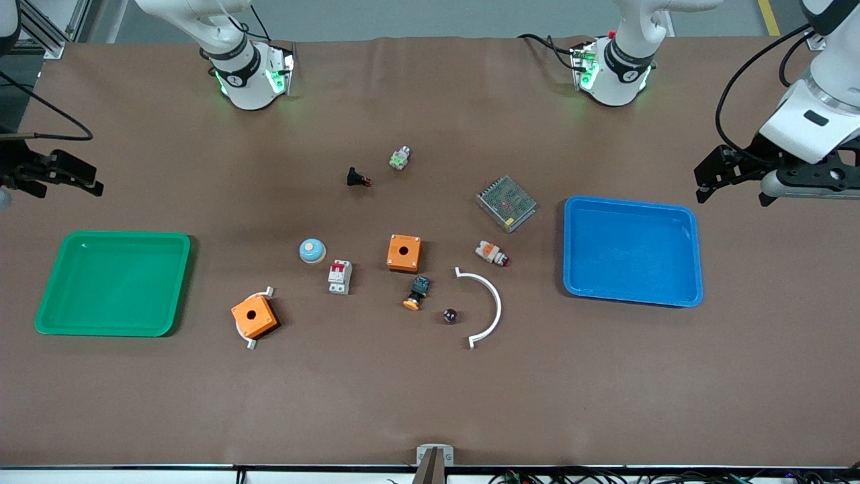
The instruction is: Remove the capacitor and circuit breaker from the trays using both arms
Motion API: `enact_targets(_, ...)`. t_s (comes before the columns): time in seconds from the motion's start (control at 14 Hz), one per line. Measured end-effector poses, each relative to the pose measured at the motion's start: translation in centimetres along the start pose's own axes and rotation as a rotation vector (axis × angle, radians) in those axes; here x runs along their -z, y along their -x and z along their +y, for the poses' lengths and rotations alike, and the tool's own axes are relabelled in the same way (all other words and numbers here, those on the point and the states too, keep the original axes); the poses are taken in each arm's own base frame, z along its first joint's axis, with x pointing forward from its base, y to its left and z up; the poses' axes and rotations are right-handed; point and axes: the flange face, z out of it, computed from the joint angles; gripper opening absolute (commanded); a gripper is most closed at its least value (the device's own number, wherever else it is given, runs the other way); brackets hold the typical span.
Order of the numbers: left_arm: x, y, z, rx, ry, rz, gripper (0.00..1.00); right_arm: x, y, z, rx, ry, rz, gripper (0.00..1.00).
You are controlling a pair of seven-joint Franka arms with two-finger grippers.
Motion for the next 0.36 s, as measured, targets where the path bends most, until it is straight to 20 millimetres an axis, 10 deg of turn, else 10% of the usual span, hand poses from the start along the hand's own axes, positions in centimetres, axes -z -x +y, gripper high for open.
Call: enact_targets(0.36, 2.3, -0.6, -0.3, 0.007, 0.001, 0.024, 1.0, 1.6, 2.1, -0.4, 0.009, -0.007, 0.028, 1.0)
